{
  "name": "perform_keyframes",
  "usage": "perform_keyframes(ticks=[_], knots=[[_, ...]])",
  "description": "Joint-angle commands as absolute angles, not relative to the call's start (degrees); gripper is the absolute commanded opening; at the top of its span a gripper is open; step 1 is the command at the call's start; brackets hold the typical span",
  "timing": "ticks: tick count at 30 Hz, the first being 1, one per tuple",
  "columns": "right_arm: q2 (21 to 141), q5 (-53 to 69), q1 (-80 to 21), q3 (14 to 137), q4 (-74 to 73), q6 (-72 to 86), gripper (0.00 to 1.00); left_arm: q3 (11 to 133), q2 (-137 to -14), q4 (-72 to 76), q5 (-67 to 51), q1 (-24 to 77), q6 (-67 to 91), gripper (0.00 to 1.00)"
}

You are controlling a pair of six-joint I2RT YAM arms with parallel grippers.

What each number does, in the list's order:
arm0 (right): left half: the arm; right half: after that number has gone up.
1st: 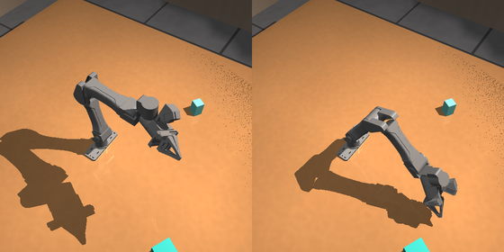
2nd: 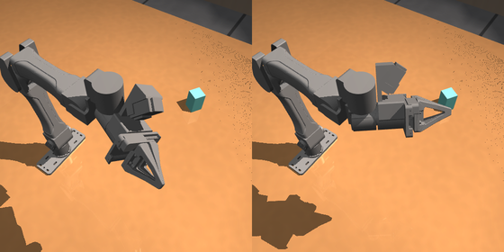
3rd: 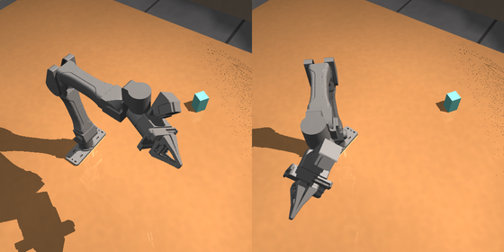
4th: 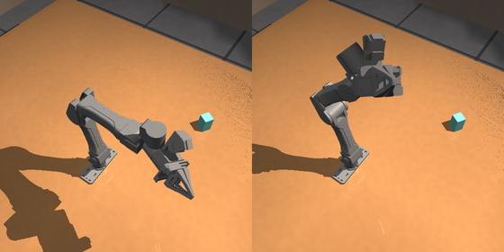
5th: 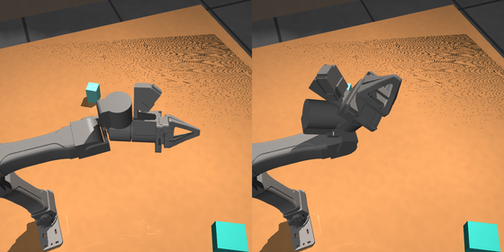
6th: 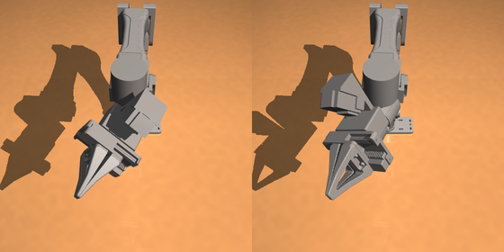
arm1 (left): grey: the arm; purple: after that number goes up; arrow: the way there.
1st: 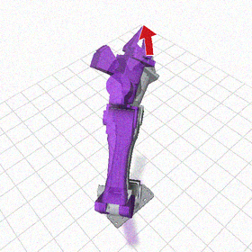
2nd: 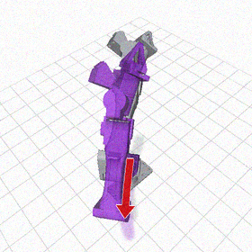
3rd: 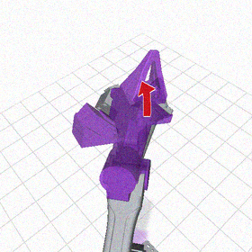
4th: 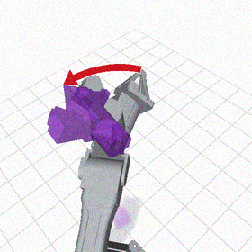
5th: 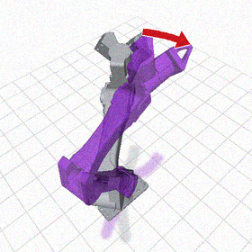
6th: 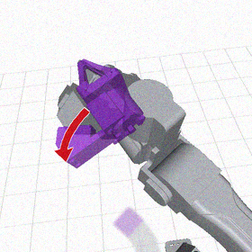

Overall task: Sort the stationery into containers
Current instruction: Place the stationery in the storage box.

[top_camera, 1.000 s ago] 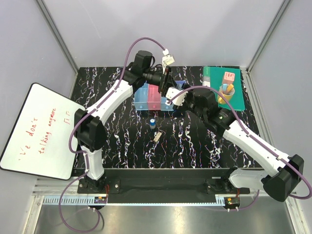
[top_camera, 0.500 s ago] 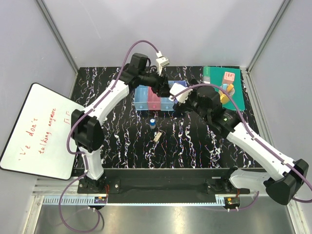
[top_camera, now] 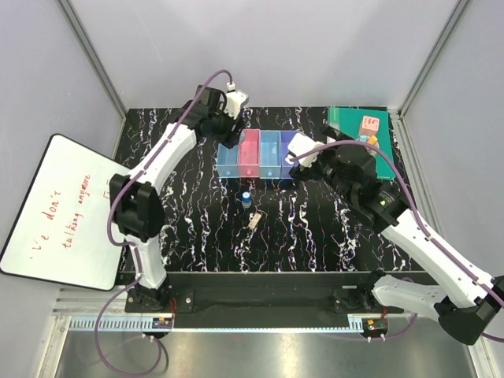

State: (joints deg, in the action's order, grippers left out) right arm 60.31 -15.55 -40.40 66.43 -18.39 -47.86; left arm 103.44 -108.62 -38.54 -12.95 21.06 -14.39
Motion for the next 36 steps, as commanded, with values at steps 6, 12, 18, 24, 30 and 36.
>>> perform_keyframes(ticks=[6,12,18,24,30,36], knots=[[58.28,-16.87,-40.87,65.13,-18.02,-48.96,1.00,111.88,-116.44,-36.56,4.65,21.88,-29.51,0.00],[57.39,-16.96,-40.87,63.46,-17.49,-48.96,1.00,113.11,-119.97,-36.74,3.43,21.88,-31.73,0.00],[57.04,-16.96,-40.87,62.67,-17.05,-48.96,1.00,115.22,-122.69,-36.65,2.03,21.88,-31.99,0.00],[56.52,-17.05,-40.78,61.52,-16.26,-48.87,1.00,116.89,-124.80,-36.65,1.93,21.88,-32.25,0.00],[56.16,-16.87,-40.78,60.56,-15.56,-48.69,1.00,116.63,-125.95,-36.65,1.41,21.88,-32.69,0.06],[56.16,-16.70,-40.78,60.12,-14.94,-48.69,1.00,116.89,-127.00,-36.56,0.53,22.15,-33.84,0.14]])
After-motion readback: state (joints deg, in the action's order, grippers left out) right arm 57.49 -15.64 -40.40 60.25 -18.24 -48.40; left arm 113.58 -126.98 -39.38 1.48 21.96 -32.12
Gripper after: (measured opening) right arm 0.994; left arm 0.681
